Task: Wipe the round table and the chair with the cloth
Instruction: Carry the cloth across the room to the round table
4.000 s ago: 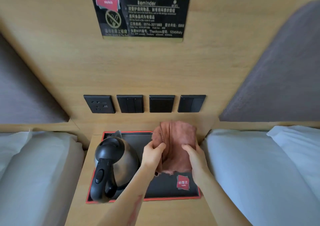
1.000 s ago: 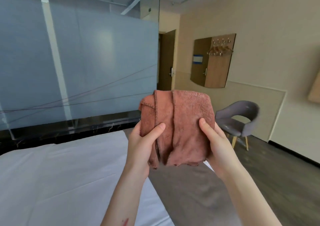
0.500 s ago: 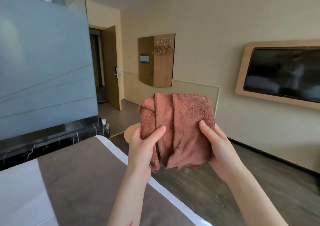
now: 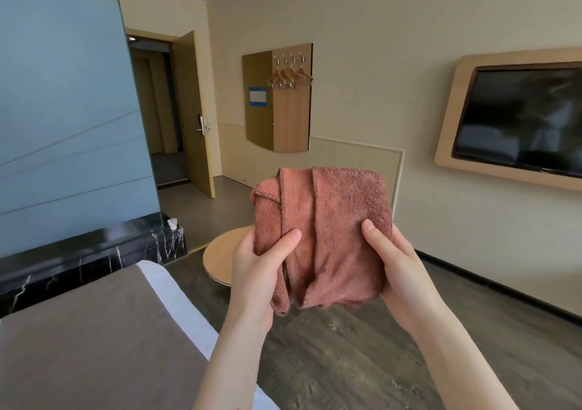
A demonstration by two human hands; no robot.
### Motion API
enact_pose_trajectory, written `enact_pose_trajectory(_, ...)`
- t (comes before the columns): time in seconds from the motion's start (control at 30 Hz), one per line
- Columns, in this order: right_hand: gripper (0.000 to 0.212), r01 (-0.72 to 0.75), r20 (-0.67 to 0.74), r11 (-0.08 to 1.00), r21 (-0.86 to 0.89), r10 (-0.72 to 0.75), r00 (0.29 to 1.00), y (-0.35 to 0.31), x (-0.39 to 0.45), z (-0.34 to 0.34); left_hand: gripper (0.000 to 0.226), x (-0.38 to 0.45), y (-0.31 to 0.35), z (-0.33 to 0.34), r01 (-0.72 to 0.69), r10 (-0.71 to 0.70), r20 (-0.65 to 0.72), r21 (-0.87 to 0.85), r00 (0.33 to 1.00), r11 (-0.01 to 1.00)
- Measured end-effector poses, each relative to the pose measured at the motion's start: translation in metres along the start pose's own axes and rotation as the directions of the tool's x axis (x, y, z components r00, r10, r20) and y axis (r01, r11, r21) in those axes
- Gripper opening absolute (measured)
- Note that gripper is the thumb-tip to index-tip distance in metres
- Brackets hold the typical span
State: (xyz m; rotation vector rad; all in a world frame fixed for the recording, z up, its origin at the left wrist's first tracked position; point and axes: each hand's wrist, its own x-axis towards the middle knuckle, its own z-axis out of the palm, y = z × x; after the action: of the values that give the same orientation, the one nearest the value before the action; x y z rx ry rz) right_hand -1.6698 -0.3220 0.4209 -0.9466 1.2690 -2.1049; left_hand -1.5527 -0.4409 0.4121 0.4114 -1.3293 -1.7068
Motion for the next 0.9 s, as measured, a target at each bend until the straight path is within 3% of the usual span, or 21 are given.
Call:
enact_pose_trajectory(0.23, 0.029, -0.021, 0.077, 0.999, 0.049, 0.017, 0.997, 0.004, 0.081, -0.089, 0.022, 0.056, -0.047, 0.079, -0.053, 0.056, -0.051, 0.045, 0.997, 0.998)
enact_pose_trajectory(0.6, 0.023, -0.071, 0.182, 0.997, 0.016, 0.067, 0.981, -0.036, 0.219, -0.271, 0.022, 0.147, -0.139, 0.261, -0.056, 0.057, -0.188, 0.011, 0.980, 0.998)
enact_pose_trajectory(0.9, 0.026, -0.129, 0.289, 0.986, 0.109, 0.093, 0.953, -0.020, 0.309, -0.316, 0.023, 0.216, -0.167, 0.304, -0.114, 0.135, -0.226, 0.103, 0.965, 0.988)
